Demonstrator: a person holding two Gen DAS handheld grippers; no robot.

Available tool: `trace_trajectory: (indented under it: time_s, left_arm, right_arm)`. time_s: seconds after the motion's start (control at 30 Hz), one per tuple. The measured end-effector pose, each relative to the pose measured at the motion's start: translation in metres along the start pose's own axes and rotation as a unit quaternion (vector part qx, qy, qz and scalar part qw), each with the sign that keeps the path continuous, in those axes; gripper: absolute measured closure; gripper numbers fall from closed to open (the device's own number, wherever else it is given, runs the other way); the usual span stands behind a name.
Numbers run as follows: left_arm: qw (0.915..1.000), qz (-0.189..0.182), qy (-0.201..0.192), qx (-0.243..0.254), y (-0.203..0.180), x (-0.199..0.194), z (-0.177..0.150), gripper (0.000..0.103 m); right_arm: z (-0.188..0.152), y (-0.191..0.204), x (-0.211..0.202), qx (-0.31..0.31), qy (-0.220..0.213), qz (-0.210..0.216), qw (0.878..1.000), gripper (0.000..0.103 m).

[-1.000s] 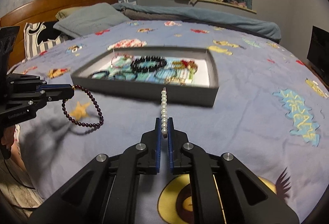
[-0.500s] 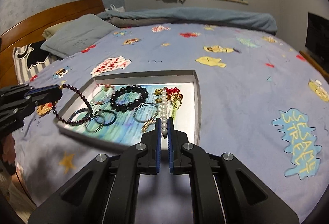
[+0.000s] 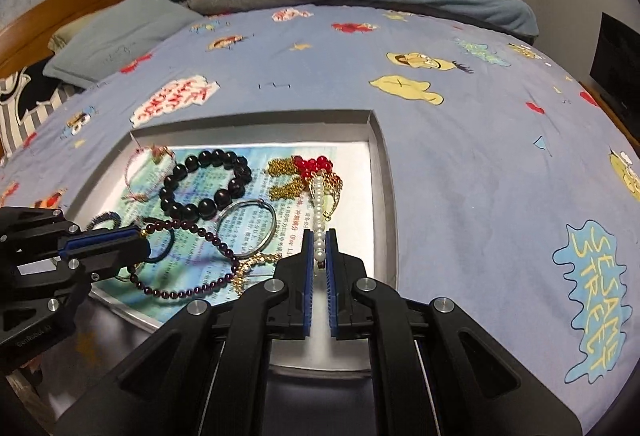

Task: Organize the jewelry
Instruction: 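Carry both held pieces into the grey box and lower them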

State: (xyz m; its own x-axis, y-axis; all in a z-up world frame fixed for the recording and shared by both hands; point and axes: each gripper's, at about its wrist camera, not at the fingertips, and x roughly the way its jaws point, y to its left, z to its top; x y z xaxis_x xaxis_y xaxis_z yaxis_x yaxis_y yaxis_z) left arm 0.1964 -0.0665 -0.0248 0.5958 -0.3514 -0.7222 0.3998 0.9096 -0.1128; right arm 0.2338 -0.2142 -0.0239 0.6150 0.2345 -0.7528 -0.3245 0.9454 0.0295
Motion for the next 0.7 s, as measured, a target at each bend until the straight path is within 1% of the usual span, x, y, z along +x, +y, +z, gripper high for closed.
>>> trace_trajectory:
  time_s: [0.17,0.33,0.6,0.7]
  left_arm:
    - [0.9998,-0.005,0.02,0.001,0.0,0.012,-0.007,0.096]
    - [0.9997,-0.01,0.021,-0.006,0.002,0.014,-0.007,0.096]
    - [0.9996,0.003,0.029,-0.006,0.004,0.021,-0.005,0.096]
    - [0.9993,0.016,0.032,-0.003,0.005,0.024,-0.004,0.096]
  right_arm:
    - [-0.001,0.001,0.007,0.004,0.02,0.0,1.0,0.097]
    - [-0.003,-0.002,0.006,0.009,0.022,-0.014,1.0,0.097]
    - [-0.004,-0.004,0.003,0.007,0.021,-0.034,0.999,0.097]
    - [-0.004,-0.006,0.003,0.01,0.023,-0.028,0.999,0.097]
